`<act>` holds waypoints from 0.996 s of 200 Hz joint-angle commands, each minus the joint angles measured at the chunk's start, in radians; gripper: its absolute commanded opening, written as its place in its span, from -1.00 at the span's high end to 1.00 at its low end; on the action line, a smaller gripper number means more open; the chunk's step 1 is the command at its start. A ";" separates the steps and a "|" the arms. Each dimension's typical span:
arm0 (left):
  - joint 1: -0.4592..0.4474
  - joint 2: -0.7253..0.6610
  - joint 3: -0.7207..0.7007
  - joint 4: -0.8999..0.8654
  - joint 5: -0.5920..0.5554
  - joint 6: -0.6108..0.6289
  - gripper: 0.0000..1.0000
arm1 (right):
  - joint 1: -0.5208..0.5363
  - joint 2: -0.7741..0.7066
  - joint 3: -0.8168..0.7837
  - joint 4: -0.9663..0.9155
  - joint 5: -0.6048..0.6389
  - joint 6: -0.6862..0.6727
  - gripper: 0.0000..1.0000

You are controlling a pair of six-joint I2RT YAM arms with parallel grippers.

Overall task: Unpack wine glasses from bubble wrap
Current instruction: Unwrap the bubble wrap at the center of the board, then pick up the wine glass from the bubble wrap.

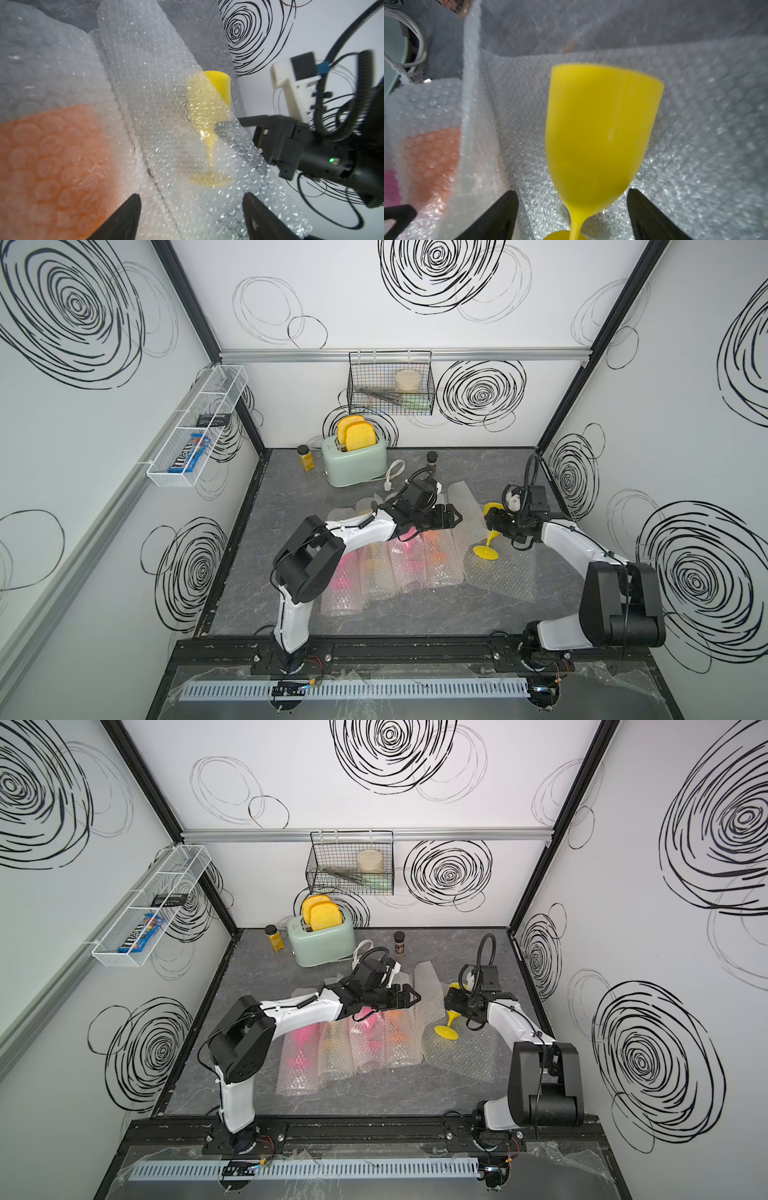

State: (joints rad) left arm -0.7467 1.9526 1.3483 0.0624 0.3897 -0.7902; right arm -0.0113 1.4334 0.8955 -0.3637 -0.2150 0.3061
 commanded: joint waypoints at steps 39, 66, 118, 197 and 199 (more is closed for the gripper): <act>-0.001 -0.041 -0.020 0.036 0.031 -0.009 -0.62 | -0.015 0.116 0.246 -0.092 0.104 -0.247 -0.82; -0.011 -0.041 -0.017 0.024 0.032 -0.005 -0.62 | -0.049 0.227 0.372 -0.124 0.019 -0.331 -0.83; -0.028 -0.031 -0.014 0.012 0.041 -0.009 -0.62 | -0.154 0.417 0.539 -0.308 -0.291 -0.498 -0.79; -0.184 -0.104 -0.064 0.033 0.114 -0.061 -0.61 | -0.154 0.429 0.453 -0.304 -0.385 -0.520 -0.70; -0.187 -0.102 -0.069 0.042 0.121 -0.070 -0.61 | -0.154 0.429 0.449 -0.302 -0.384 -0.518 -0.70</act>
State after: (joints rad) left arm -0.8841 1.8877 1.3079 0.0212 0.4389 -0.7940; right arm -0.1684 1.8935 1.3872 -0.6437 -0.5491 -0.1848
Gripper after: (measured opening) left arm 0.809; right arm 0.854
